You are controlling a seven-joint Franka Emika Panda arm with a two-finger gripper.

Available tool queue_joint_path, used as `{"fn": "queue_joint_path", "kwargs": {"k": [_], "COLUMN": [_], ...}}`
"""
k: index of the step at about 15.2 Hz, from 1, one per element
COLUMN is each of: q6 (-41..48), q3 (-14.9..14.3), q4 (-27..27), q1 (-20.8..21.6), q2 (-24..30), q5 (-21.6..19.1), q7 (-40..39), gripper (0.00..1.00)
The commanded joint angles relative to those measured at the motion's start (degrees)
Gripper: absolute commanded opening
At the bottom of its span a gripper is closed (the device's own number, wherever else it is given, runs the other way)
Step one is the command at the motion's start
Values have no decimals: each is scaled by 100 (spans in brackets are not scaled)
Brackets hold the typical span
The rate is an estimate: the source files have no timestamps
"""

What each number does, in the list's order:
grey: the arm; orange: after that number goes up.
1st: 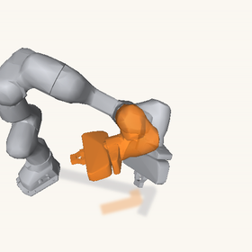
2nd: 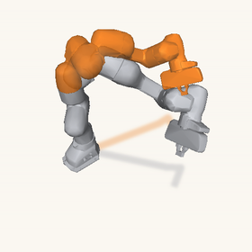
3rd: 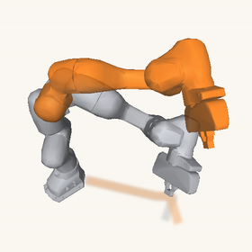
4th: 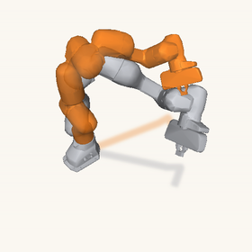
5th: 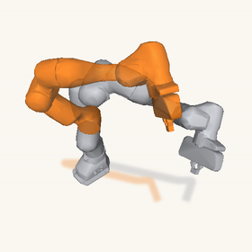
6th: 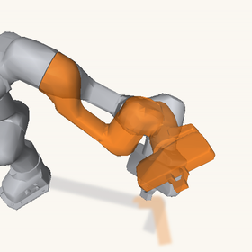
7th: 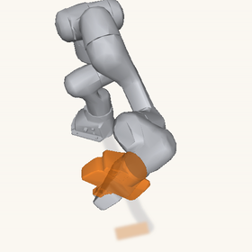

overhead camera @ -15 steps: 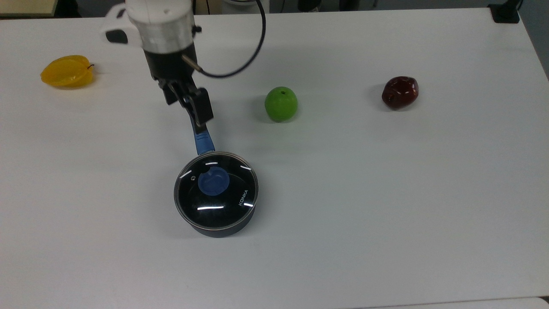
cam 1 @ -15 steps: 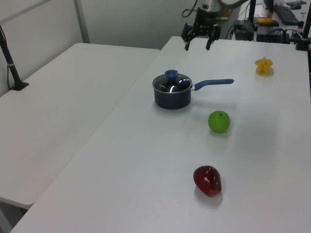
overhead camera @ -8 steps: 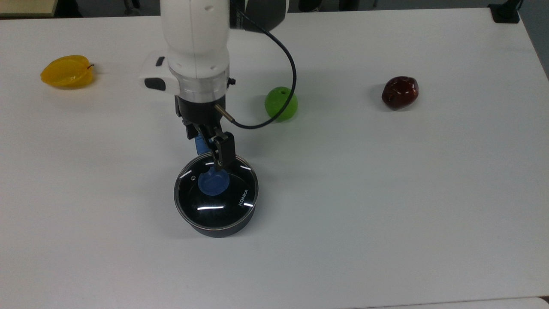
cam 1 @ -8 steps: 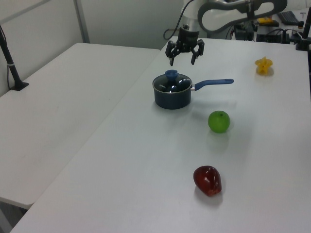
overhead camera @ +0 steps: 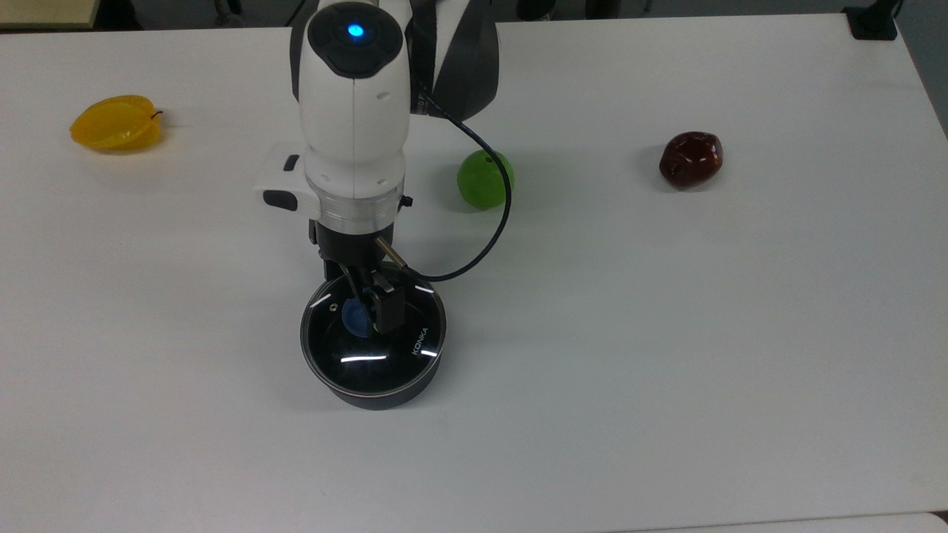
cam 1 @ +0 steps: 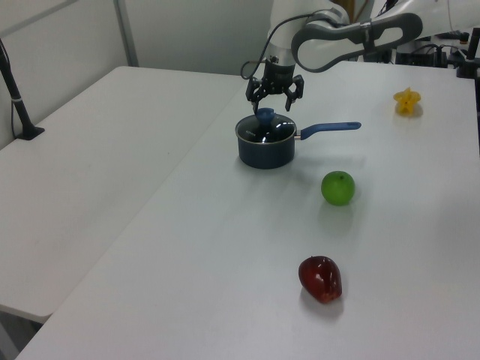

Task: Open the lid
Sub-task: 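Lower the open gripper onto the blue knob of the glass lid, then close the gripper around the blue lid knob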

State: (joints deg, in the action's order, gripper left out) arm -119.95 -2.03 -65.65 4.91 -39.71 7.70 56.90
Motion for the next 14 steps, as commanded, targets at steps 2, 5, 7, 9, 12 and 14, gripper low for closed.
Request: {"fn": "queue_joint_path", "kwargs": {"k": [2, 5, 7, 9, 12, 14], "q6": [-177, -336, -362, -345, -327, -319], "q3": [-166, -166, -166, -166, -166, -157], "q4": [237, 228, 228, 211, 193, 184], "q1": [194, 194, 194, 194, 238, 238], "q2": [-186, -186, -186, -186, -186, -186], "q5": [100, 91, 100, 100, 100, 231], "q7": [164, 190, 208, 199, 199, 199], "gripper": [100, 100, 100, 100, 93, 81]}}
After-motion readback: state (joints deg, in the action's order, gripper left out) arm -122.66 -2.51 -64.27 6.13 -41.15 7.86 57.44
